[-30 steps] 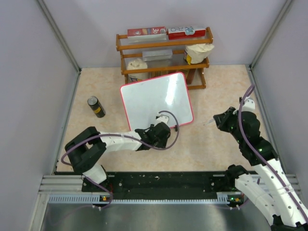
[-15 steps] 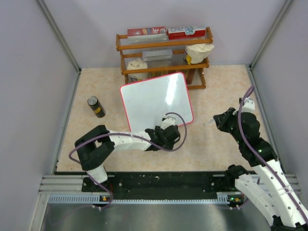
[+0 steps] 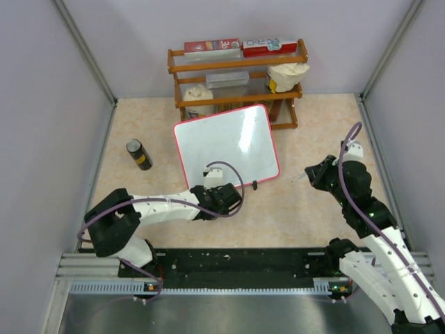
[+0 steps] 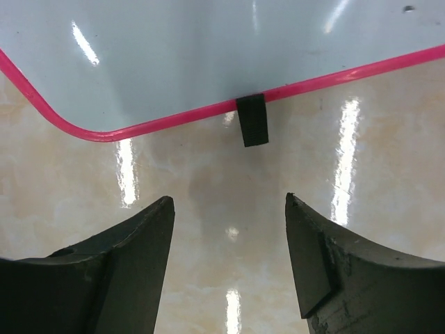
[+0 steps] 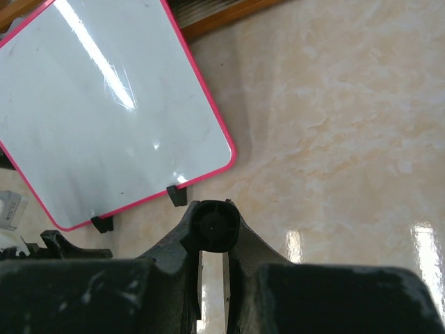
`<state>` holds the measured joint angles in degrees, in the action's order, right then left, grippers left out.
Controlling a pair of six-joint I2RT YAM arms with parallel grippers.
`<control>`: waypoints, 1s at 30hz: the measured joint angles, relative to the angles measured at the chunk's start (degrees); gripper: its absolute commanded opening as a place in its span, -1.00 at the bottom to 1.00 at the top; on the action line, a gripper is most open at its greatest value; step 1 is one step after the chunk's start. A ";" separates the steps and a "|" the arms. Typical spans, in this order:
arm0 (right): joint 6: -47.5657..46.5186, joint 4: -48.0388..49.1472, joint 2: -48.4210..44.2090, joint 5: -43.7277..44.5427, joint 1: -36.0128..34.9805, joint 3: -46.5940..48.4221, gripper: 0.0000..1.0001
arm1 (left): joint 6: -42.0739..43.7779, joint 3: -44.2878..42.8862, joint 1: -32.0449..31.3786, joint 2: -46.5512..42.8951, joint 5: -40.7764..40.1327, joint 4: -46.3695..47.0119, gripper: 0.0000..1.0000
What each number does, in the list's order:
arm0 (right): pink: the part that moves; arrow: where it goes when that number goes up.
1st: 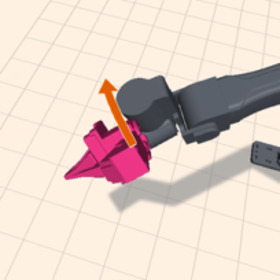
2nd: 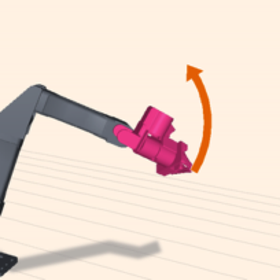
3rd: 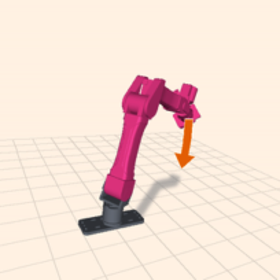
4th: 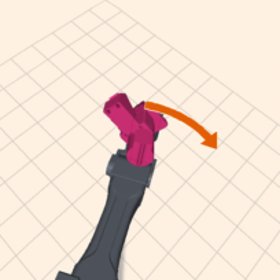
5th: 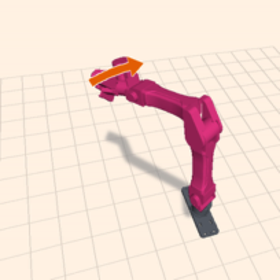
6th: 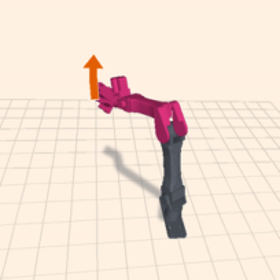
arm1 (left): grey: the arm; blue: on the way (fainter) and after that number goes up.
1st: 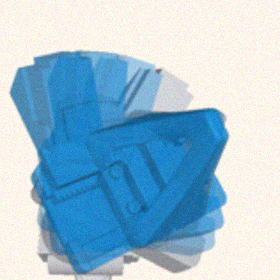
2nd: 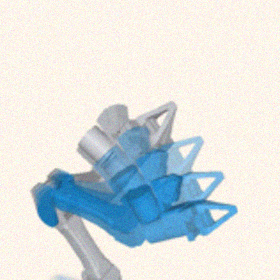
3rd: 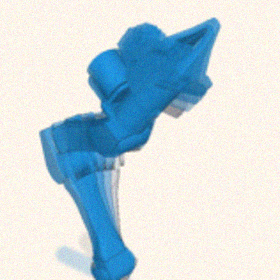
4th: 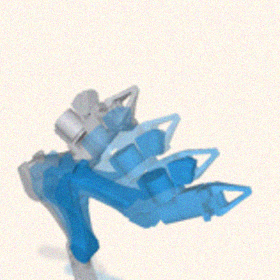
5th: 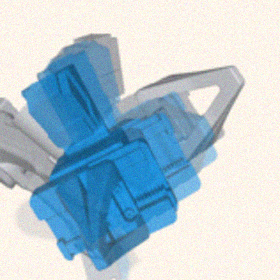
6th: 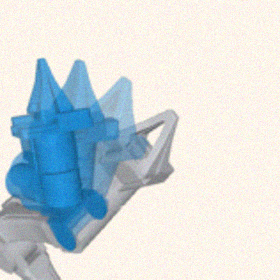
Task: Write a sentence on the whiteboard
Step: Move the whiteboard to the center of the board.
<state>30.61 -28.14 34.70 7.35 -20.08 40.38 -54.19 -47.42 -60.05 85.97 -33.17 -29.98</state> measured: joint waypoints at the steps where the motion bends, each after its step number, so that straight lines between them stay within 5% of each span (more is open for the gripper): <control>1: 0.00 0.09 0.00 -0.17 0.00 0.00 -1.00 | -0.35 0.02 0.33 0.76 -0.20 -0.22 0.35; 15: -0.04 0.72 -0.57 -1.22 0.00 -0.02 -1.00 | 0.72 -0.11 4.15 7.39 -1.29 11.28 0.01; 18: -0.04 0.72 -0.55 -1.25 0.00 -0.02 -1.00 | 1.25 -0.48 4.50 8.26 -1.81 12.83 -0.17; 25: -0.13 0.74 -0.37 -1.44 0.00 -0.02 -1.00 | 1.44 -1.60 4.52 9.94 -3.06 14.45 -0.94; 30: -0.11 0.98 -0.37 -1.49 0.00 -0.28 -1.00 | 1.20 -1.49 4.83 10.19 -3.54 15.30 -1.00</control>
<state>30.50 -27.16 34.33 5.87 -20.08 40.10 -52.99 -48.90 -55.22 96.16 -36.71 -14.68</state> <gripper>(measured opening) 0.080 0.092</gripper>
